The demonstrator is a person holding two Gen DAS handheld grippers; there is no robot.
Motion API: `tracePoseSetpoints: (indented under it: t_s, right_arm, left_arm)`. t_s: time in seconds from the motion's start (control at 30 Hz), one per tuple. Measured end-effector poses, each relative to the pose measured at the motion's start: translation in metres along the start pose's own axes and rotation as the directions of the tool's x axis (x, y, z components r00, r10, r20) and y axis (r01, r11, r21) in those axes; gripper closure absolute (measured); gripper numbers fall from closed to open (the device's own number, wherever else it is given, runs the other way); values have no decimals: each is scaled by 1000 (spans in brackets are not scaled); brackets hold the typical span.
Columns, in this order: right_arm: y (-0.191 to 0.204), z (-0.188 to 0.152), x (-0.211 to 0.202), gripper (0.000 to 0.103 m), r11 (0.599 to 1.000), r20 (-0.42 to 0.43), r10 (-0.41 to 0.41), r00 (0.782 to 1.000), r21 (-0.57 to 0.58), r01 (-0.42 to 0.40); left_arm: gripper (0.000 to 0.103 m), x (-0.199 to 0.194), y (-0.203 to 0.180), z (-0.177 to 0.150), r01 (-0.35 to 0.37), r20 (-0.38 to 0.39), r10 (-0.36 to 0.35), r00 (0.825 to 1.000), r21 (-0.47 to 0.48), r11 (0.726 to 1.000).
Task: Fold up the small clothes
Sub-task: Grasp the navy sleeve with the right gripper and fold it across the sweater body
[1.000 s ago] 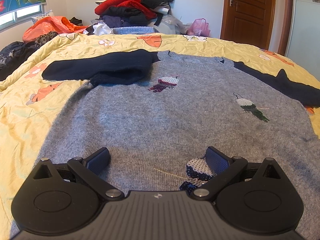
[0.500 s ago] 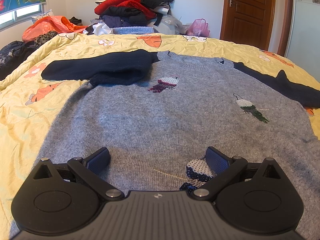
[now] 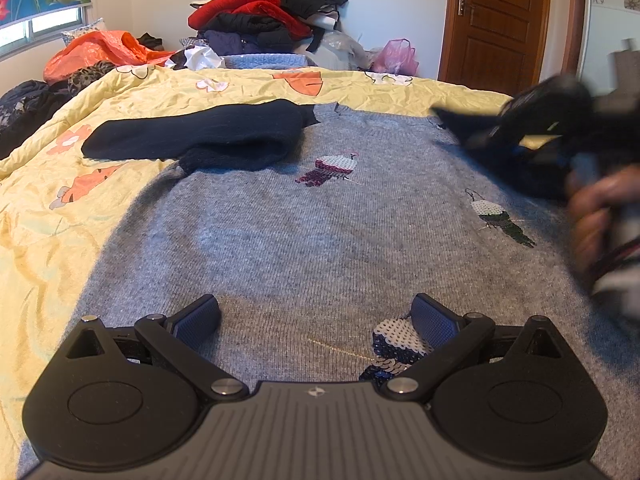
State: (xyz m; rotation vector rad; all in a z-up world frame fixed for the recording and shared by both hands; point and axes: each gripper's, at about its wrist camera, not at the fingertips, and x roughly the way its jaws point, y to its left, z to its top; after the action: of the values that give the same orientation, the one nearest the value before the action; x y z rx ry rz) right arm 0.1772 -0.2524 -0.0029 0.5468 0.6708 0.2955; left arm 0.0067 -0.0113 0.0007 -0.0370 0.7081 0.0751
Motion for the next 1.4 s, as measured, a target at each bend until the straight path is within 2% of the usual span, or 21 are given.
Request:
tracePoseSetpoints:
  t_s: [0.1, 0.17, 0.2, 0.23, 0.27, 0.37, 0.43, 0.53, 0.6, 0.63, 0.67, 0.7, 0.73, 0.77, 0.8, 0.83, 0.87, 0.97, 1.17, 1.3, 1.4]
  right_arm:
    - [-1, -9, -3, 83, 999, 18, 25, 1000, 30, -25]
    - [-8, -2, -17, 53, 994, 8, 68, 998, 84, -68]
    - [-11, 0, -29, 44, 992, 20, 80, 997, 101, -82]
    - [-14, -3, -39, 28, 989, 45, 94, 994, 113, -99]
    - [-17, -6, -50, 22, 986, 66, 117, 991, 115, -124]
    - [-20, -20, -71, 22, 983, 45, 170, 984, 60, -172]
    - [-22, -31, -75, 22, 986, 22, 164, 986, 12, -165]
    - [-23, -45, -73, 22, 991, 3, 127, 992, -46, -127]
    - [-20, -47, -77, 17, 987, 13, 146, 989, -76, -145]
    - [-19, -48, -77, 8, 985, 11, 153, 988, -82, -152]
    - [-19, -47, -77, 6, 983, 6, 165, 986, -82, -164]
    - [-20, -47, -78, 6, 982, 4, 171, 985, -78, -170]
    - [-21, -47, -78, 6, 982, 5, 177, 984, -70, -176]
    - [-23, -46, -79, 6, 981, 5, 186, 983, -58, -185]
    - [-25, -46, -79, 6, 980, 7, 196, 981, -44, -195]
    - [-28, -45, -80, 6, 979, 11, 203, 979, -33, -202]
    - [-29, -46, -81, 6, 978, 15, 208, 978, -28, -208]
    - [-27, -46, -81, 4, 977, 13, 211, 977, -35, -210]
    - [-26, -47, -83, 3, 976, 12, 213, 977, -40, -212]
    - [-23, -48, -83, 3, 977, 12, 208, 978, -45, -207]
    - [-22, -48, -82, 2, 978, 7, 203, 979, -53, -202]
  left_arm:
    - [0, 0, 1, 0, 2, 1, -2, 1000, -1, 1000]
    - [0, -1, 3, 0, 14, 4, -14, 1000, -4, 1000]
    - [0, -3, 5, 1, 37, 7, -37, 999, -9, 999]
    - [0, -6, 9, 3, 83, 13, -82, 997, -24, 996]
    - [0, -10, 14, 9, 145, 23, -144, 989, -55, 988]
    - [0, -10, 20, 43, 344, 72, -337, 939, -168, 924]
    - [0, 4, 14, 74, 417, 71, -411, 909, -194, 888]
    - [0, 43, 1, 112, 444, 48, -448, 893, -260, 857]
    - [0, 75, -10, 130, 473, -12, -502, 865, -317, 822]
    - [0, 90, -17, 136, 484, -44, -526, 849, -334, 809]
    - [1, 104, -26, 141, 484, -86, -538, 838, -337, 808]
    - [3, 117, -36, 143, 459, -130, -522, 843, -331, 824]
    - [14, 127, -45, 144, 433, -165, -500, 850, -321, 842]
    - [36, 138, -52, 143, 421, -200, -489, 849, -302, 855]
    - [43, 143, -60, 143, 407, -215, -464, 859, -263, 875]
    - [56, 140, -66, 141, 384, -203, -423, 883, -205, 900]
    - [74, 141, -73, 141, 366, -220, -394, 892, -155, 917]
    - [94, 137, -77, 143, 326, -225, -336, 915, -79, 942]
    - [98, 107, -50, 153, 224, -108, -224, 969, -7, 975]
    - [98, 100, -9, 148, 133, -87, -135, 987, -36, 991]
    - [98, 111, 20, 139, 86, -149, -95, 984, -64, 994]
